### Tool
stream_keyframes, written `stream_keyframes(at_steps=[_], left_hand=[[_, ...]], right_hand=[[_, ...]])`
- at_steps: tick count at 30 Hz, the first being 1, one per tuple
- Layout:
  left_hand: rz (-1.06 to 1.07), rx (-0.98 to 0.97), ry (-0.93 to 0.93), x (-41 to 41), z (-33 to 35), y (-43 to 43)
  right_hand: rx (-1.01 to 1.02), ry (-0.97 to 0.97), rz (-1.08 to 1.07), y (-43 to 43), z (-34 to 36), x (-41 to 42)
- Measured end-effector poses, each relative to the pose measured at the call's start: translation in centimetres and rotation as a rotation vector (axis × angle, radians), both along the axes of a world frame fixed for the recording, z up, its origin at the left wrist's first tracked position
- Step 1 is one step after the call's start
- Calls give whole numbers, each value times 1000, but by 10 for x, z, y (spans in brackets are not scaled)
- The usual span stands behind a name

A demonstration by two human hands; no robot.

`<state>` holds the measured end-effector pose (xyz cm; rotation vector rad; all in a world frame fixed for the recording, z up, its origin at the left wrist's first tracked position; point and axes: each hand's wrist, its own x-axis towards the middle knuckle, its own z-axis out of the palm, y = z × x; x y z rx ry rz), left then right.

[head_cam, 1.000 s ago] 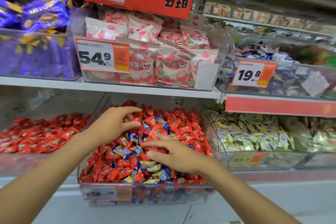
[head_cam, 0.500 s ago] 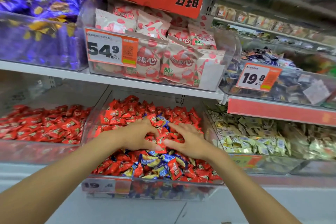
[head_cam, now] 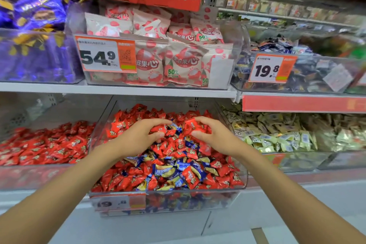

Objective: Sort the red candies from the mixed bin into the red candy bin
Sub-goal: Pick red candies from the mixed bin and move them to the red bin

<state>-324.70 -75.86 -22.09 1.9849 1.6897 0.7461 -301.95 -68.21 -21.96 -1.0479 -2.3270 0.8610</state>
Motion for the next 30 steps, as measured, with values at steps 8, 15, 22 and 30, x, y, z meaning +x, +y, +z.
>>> stream_keyframes(at_steps=[8,15,22,30], left_hand=[[-60,-128,254,8,-19,16],[-55,-34,245,6,-21,19],[33,93,116,-9,-10,11],[29,76,88,-21,-13,1]], right_hand=[[-80,80,-37,2,4,9],[-83,113,-53,2,3,8],[25,-60,29,2,-6,-11],[10,-307,196,-4,-26,-30]])
